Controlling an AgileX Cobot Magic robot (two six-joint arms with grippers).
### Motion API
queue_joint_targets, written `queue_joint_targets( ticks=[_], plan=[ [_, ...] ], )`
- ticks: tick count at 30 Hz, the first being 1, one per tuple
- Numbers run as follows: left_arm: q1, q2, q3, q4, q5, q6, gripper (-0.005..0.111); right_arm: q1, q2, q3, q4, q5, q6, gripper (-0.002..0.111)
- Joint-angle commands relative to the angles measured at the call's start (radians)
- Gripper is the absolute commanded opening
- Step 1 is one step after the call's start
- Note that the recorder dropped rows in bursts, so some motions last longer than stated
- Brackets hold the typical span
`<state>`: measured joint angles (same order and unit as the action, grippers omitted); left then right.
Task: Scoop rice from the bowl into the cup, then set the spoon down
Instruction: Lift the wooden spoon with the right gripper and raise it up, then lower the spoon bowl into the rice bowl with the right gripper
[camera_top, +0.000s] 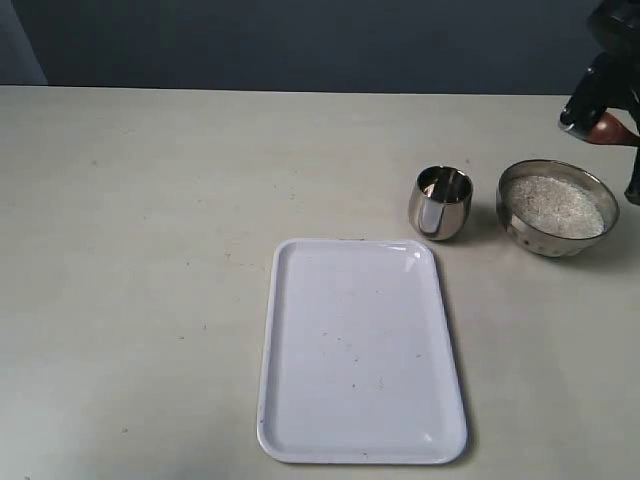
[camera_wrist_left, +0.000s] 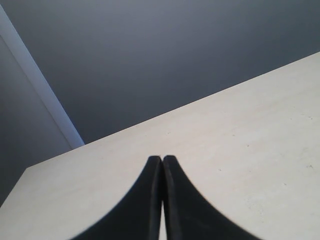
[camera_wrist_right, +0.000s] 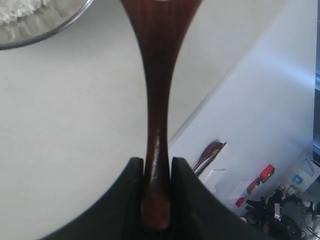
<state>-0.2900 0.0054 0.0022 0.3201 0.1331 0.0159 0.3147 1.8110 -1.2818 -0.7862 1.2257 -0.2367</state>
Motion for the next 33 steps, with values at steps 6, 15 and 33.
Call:
queue_joint_targets(
  ticks=[6,15,33],
  plan=[
    [-0.001,-0.005,-0.002,-0.004,-0.010,-0.008,0.000,0.035,0.062,0.002,0.020,-0.005,0.003,-0.001],
    [-0.001,-0.005,-0.002,-0.004,-0.010,-0.008,0.000,0.045,0.090,0.002,0.002,-0.005,0.019,-0.001],
    [-0.001,-0.005,-0.002,-0.004,-0.010,-0.008,0.000,-0.059,-0.108,-0.088,0.061,-0.005,0.036,-0.001]
  ],
)
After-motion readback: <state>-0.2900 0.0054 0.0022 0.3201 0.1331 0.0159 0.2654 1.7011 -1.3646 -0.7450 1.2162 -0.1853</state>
